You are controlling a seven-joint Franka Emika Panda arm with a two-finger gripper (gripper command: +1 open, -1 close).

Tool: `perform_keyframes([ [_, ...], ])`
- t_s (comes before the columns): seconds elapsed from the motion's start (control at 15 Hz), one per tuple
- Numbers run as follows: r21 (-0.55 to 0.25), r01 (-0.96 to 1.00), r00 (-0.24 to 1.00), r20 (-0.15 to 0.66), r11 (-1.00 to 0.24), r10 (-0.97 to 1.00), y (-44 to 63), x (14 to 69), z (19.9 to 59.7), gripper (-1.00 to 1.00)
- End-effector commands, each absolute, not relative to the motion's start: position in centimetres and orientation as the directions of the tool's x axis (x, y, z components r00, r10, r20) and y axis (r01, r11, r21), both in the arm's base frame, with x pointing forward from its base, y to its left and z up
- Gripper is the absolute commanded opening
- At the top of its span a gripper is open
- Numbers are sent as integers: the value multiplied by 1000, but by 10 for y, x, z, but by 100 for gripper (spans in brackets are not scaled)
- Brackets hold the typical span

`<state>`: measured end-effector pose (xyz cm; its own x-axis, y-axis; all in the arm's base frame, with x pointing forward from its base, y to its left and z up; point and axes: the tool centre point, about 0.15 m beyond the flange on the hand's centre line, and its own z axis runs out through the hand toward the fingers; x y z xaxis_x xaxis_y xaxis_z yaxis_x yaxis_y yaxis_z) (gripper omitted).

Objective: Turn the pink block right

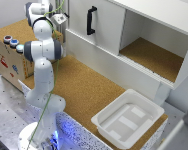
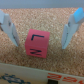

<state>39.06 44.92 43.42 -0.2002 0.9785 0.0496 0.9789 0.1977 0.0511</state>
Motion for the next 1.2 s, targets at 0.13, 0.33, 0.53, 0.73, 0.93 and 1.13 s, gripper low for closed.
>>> perform_keyframes([
  [0.13,33,988,-145,-75,148,987,459,388,441,-100],
  [0.33,75,995,-56,-51,60,997,457,382,465,-100],
  [0.53,71,993,100,-80,-94,992,448,370,485,-100],
  [0.73,57,932,361,-92,-357,928,441,366,491,-100],
  [0.93,66,818,576,-85,-572,813,449,361,498,-100],
  [1.13,38,695,719,-61,-718,692,459,354,489,-100],
])
